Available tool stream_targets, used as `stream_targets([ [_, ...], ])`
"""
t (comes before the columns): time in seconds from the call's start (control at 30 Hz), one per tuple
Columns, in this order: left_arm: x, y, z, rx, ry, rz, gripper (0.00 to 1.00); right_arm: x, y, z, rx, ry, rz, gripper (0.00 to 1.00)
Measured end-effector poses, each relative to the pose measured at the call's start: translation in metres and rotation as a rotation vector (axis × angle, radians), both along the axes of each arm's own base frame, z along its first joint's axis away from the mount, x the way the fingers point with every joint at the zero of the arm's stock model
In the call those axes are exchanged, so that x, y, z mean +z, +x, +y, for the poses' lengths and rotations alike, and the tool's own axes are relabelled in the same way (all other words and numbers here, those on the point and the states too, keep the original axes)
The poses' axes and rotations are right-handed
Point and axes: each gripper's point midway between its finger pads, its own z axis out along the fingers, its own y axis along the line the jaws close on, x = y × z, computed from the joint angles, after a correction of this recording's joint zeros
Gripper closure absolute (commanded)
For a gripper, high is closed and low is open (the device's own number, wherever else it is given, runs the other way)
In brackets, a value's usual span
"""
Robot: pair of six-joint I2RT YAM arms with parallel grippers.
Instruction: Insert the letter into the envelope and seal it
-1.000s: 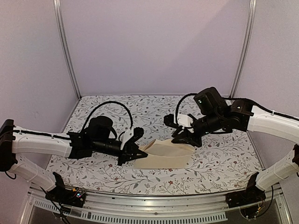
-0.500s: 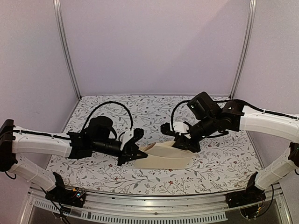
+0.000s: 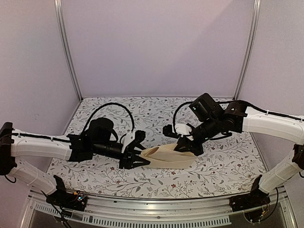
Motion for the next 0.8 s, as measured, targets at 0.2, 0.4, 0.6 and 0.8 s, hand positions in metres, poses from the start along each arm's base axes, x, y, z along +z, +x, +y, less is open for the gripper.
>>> stream_targets([
  [0.2,0.018,-0.003,0.004,0.005,-0.044,-0.023,0.44,-0.003,-0.002,-0.007,0.012,-0.011,-0.033,1.00],
  [0.4,0.052,-0.011,0.023,0.043,-0.138,-0.058,0.48,0.006,-0.007,-0.017,0.025,0.009,-0.075,1.00],
  [0.6,0.064,-0.010,0.026,0.065,-0.179,-0.071,0.57,0.010,-0.006,-0.016,0.026,0.020,-0.086,1.00],
  [0.8,0.034,-0.003,0.020,0.082,-0.100,-0.023,0.61,0.009,-0.006,-0.016,0.025,0.020,-0.086,1.00],
])
